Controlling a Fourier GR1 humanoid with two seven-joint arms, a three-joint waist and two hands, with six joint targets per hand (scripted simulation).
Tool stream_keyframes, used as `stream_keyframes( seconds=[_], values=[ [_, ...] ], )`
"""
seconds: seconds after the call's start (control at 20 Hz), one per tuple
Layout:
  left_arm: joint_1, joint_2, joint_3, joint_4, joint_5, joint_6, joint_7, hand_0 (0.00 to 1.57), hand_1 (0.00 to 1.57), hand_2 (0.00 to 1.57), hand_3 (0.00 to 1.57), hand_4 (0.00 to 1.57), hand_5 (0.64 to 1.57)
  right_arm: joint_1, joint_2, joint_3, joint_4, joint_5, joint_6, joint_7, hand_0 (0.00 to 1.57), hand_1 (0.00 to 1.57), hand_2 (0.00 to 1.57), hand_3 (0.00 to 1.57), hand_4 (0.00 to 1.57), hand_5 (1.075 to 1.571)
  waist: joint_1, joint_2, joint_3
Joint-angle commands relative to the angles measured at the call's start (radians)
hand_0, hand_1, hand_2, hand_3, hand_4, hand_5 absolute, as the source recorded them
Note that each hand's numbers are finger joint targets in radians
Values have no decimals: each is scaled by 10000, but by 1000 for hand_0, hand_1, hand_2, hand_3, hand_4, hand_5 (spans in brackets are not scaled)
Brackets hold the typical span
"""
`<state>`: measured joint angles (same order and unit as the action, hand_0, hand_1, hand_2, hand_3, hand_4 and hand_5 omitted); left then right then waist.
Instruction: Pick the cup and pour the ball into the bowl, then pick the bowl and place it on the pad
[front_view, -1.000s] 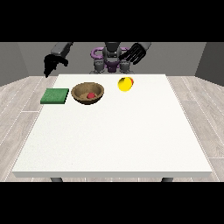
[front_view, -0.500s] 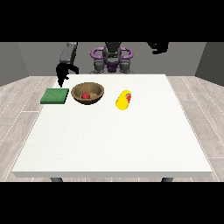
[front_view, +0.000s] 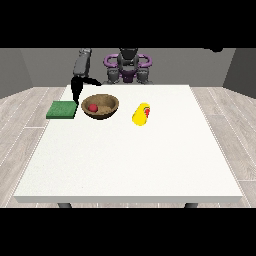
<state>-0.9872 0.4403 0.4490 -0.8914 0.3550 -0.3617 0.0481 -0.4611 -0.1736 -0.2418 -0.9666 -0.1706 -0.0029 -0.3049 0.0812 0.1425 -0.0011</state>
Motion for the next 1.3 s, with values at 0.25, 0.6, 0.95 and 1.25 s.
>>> stream_keyframes(
  seconds=[0.25, 0.6, 0.95, 1.25],
  values=[
    [554, 1284, 524, 97, 1098, -766, 575, 0, 0, 0, 0, 181, 1563, -214, 67, 71, 870, -132, 296, -96, 0, 0, 0, 0, 0, 1570, -427, -91, 12],
    [358, 1109, 342, -664, 1881, -693, 1113, 0, 0, 0, 0, 138, 1566, -596, -72, -478, 2524, -366, 550, -1426, 0, 0, 0, 0, 0, 1571, 125, 453, 19],
    [-359, 1663, 490, -1100, 2681, -677, 1676, 0, 0, 0, 0, 94, 1567, -1347, -633, -1023, 3719, -666, 1038, -2360, 0, 0, 0, 0, 0, 1569, 385, 1626, 23],
    [-249, 1823, 402, -1392, 2736, -417, 1626, 0, 0, 0, 0, 0, 1568, -1586, -18, -781, 4091, -540, 880, -2826, 0, 0, 0, 0, 0, 1567, 301, 1634, 19]
  ],
)
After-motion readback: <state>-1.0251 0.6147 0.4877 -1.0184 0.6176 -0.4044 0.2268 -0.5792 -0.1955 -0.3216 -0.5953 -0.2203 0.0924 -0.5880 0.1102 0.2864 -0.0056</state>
